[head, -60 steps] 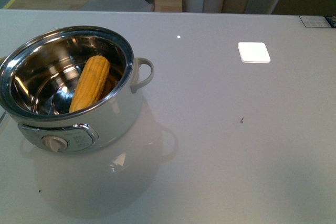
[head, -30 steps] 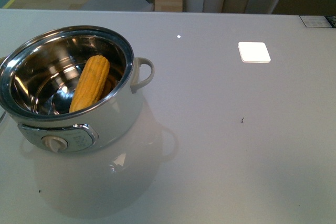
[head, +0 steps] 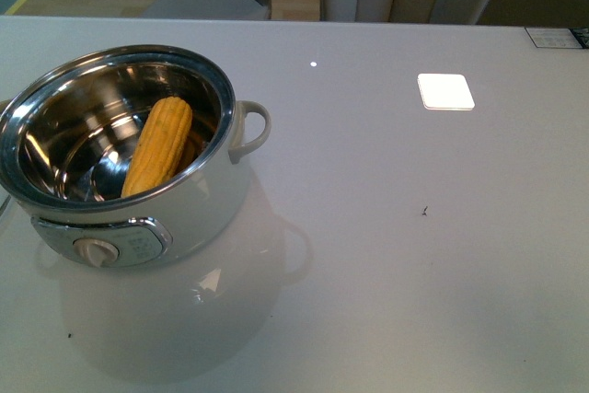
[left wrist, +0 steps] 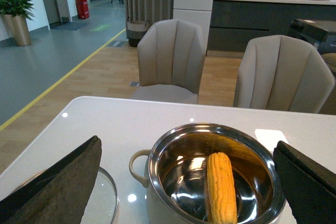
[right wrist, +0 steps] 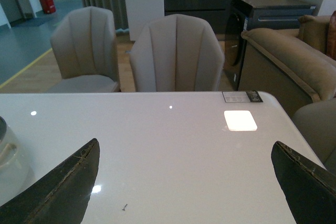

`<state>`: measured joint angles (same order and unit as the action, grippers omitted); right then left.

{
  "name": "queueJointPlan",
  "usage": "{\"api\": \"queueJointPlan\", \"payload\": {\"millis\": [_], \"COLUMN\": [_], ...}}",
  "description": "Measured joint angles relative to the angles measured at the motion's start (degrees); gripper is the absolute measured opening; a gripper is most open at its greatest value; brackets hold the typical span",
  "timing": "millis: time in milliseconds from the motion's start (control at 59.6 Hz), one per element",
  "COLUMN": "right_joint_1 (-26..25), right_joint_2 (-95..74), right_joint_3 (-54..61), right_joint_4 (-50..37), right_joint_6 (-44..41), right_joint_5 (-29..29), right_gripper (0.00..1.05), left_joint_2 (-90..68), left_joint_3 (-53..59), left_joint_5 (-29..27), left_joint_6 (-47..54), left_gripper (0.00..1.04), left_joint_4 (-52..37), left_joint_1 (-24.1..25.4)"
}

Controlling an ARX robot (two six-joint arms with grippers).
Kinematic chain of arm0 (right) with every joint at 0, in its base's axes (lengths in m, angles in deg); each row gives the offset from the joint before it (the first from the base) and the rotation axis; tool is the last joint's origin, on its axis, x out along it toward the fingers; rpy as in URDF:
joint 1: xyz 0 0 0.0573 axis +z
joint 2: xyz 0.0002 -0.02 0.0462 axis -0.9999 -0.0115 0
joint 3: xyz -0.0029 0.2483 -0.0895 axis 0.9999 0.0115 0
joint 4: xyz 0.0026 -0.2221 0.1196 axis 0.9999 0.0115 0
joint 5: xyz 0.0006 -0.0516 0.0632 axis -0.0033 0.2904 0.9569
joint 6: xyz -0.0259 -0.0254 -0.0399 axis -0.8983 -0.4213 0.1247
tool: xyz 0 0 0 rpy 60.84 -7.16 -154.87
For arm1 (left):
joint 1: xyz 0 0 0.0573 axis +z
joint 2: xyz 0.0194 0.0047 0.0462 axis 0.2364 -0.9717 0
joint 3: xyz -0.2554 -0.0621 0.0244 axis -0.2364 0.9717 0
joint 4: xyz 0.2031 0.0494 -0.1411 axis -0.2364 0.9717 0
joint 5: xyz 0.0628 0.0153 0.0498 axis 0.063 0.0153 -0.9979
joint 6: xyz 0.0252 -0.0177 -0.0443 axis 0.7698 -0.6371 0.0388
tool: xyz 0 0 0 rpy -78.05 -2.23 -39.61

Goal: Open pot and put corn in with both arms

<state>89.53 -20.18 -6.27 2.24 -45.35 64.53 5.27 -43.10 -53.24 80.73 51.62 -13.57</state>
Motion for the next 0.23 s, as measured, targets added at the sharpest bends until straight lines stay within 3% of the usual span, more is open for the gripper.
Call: {"api": "queueJointPlan", "payload": {"millis": [235], "right_joint_1": [0.0], "right_joint_2": [0.0], "right_joint_3": [0.0], "right_joint_4": [0.0], "right_joint_6": [0.0], "right_joint_5": [0.0], "right_gripper": [0.96], "left_joint_2": [0.0], "left_joint_3": [0.0], "left_joint_5": [0.0], "left_joint_6": [0.0], "left_gripper": [0.98], "left_joint_4": [0.0], "left_joint_1": [0.0]}}
